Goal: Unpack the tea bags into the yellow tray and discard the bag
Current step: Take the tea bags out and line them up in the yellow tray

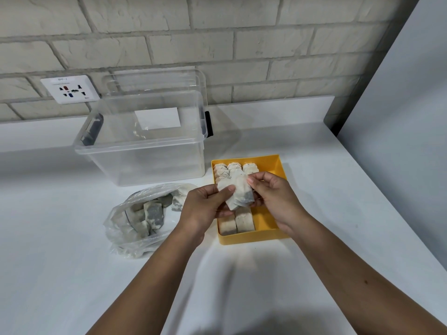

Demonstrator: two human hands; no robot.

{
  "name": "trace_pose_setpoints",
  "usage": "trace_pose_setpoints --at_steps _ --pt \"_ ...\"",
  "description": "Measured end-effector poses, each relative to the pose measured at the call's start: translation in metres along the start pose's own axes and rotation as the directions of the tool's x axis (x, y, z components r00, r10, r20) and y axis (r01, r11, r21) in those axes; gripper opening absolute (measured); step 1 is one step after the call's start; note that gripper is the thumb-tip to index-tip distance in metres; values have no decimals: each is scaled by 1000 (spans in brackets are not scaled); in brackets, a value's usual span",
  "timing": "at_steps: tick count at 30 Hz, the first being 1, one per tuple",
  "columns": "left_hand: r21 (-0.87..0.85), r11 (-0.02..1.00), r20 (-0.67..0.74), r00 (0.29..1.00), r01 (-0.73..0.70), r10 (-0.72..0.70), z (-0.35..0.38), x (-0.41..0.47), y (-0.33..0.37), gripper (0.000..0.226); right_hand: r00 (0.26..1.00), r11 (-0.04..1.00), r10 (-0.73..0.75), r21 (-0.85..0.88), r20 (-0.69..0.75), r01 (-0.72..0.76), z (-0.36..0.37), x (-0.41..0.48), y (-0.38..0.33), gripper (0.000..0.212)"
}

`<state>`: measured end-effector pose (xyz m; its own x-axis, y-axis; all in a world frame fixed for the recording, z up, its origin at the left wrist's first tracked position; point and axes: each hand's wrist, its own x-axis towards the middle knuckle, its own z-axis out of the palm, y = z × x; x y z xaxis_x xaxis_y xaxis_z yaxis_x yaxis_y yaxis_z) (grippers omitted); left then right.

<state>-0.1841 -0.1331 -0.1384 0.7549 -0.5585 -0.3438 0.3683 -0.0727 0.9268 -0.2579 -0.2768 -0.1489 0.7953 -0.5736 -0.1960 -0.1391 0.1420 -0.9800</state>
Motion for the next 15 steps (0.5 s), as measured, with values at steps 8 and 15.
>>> trace_pose_setpoints --at_steps 8,15 --pt "14 1000 -27 1000 2 -2 1 -2 -1 10 999 999 37 16 2 -37 -2 -2 0 10" --pt "37 999 -38 999 -7 8 1 -3 0 12 996 1000 5 18 -93 -4 -9 2 -2 12"
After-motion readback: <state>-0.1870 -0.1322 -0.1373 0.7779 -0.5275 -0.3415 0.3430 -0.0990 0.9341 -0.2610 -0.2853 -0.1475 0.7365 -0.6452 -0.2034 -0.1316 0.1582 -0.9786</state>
